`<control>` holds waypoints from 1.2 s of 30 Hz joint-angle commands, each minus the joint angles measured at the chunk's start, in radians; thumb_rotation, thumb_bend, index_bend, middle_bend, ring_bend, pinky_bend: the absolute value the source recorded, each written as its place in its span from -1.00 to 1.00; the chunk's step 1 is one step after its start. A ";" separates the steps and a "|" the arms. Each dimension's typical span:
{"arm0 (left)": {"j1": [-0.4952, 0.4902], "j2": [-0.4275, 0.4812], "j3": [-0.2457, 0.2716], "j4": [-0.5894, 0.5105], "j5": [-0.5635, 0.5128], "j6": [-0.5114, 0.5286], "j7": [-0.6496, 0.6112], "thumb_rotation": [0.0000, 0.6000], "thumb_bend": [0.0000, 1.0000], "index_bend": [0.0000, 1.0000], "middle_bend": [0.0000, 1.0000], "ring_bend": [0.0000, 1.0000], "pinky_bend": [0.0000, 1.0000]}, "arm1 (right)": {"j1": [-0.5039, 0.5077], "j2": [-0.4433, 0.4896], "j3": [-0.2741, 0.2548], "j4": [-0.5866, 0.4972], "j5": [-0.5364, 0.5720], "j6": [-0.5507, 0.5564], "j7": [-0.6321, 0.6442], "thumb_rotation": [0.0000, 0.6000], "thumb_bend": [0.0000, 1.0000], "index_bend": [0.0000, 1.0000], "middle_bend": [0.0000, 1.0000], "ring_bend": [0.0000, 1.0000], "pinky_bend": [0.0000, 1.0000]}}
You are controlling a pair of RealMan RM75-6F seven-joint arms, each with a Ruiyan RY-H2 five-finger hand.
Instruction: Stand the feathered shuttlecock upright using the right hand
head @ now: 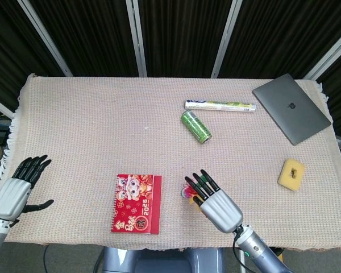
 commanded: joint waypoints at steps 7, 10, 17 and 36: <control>0.008 0.006 0.003 0.000 0.016 0.027 -0.018 1.00 -0.98 -1.00 -1.00 -1.00 -1.00 | -0.028 0.066 0.002 -0.118 -0.008 0.004 -0.075 1.00 -0.79 -1.00 -1.00 -1.00 -1.00; 0.010 0.011 0.005 0.000 0.021 0.035 -0.024 1.00 -0.98 -1.00 -1.00 -1.00 -1.00 | -0.030 0.087 0.019 -0.155 0.003 0.003 -0.095 1.00 -0.80 -1.00 -1.00 -1.00 -1.00; 0.016 0.012 0.004 0.006 0.020 0.045 -0.029 1.00 -0.98 -1.00 -1.00 -1.00 -1.00 | -0.044 0.171 0.081 -0.192 0.077 0.027 -0.076 1.00 -0.80 -1.00 -1.00 -1.00 -1.00; 0.029 -0.031 -0.017 0.002 0.004 0.065 0.074 1.00 -0.98 -1.00 -1.00 -1.00 -1.00 | -0.244 0.125 0.122 0.371 0.292 0.256 0.388 1.00 -0.80 -1.00 -1.00 -1.00 -1.00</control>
